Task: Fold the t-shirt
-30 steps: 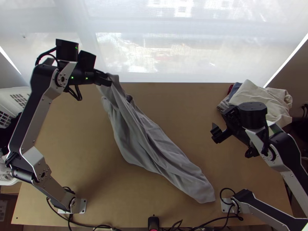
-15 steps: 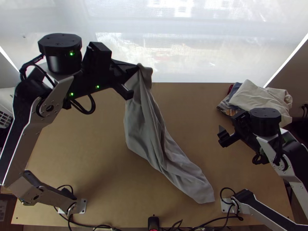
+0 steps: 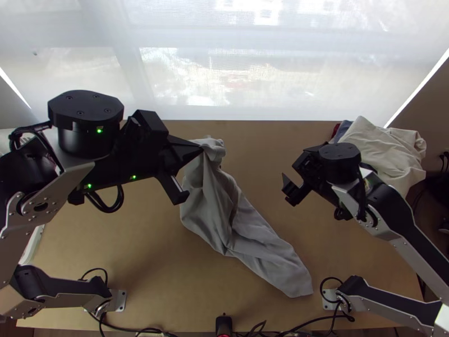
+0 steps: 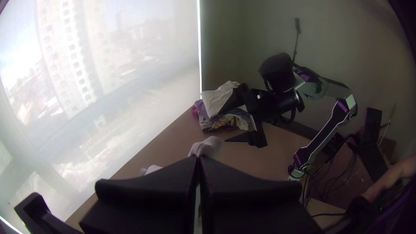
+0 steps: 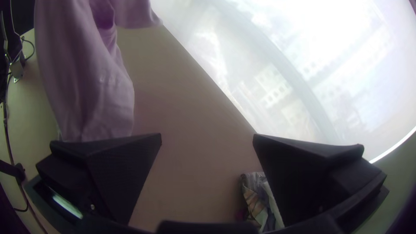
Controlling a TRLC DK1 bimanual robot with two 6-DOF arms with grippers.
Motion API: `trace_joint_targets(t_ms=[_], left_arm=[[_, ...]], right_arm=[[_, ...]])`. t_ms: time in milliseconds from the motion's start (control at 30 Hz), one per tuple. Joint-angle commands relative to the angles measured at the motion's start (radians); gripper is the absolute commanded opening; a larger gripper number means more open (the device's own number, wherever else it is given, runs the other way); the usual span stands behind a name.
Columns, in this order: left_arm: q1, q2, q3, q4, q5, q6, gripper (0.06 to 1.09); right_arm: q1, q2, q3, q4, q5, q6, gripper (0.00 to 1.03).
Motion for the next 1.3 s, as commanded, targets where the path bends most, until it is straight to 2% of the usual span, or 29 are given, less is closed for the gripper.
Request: trace_joint_targets(t_ms=[0,100,233,367,467,633,833,1033,1267], left_arm=[[0.000,-0.038,-0.011,-0.070,-0.073,0.036,0.09],[0.004,-0.027,-0.009,-0.064,-0.104,0.057,0.09],[0.002,-0.016,-0.009,-0.064,-0.127,0.065,0.09],[0.004,-0.013,-0.023,-0.084,-0.156,0.080,0.09],[0.034,-0.022,-0.055,-0.102,-0.180,0.084,0.09],[0.137,-0.090,-0.162,-0.102,-0.180,0.082,0.09],[0.264,-0.232,-0.406,-0.099,-0.179,0.091,0.09],[0.381,-0.403,-0.739,-0.058,-0.165,0.103,0.09],[0.539,-0.593,-1.083,0.005,-0.137,0.171,0.09]], right_arm=[[0.037,0.099,-0.006,0.131,-0.033,0.027,0.98],[0.066,0.099,0.014,0.191,-0.054,0.031,0.98],[0.107,0.136,0.063,0.191,-0.103,0.031,0.98],[0.173,0.193,0.015,0.205,-0.117,0.034,0.98],[0.199,0.257,-0.069,0.320,-0.123,0.034,0.98],[0.234,0.431,-0.072,0.419,-0.126,0.040,0.98],[0.320,0.582,-0.037,0.445,-0.145,0.099,0.98],[0.417,0.635,-0.046,0.424,-0.186,0.149,0.98],[0.405,0.599,-0.082,0.364,-0.208,0.185,0.98]])
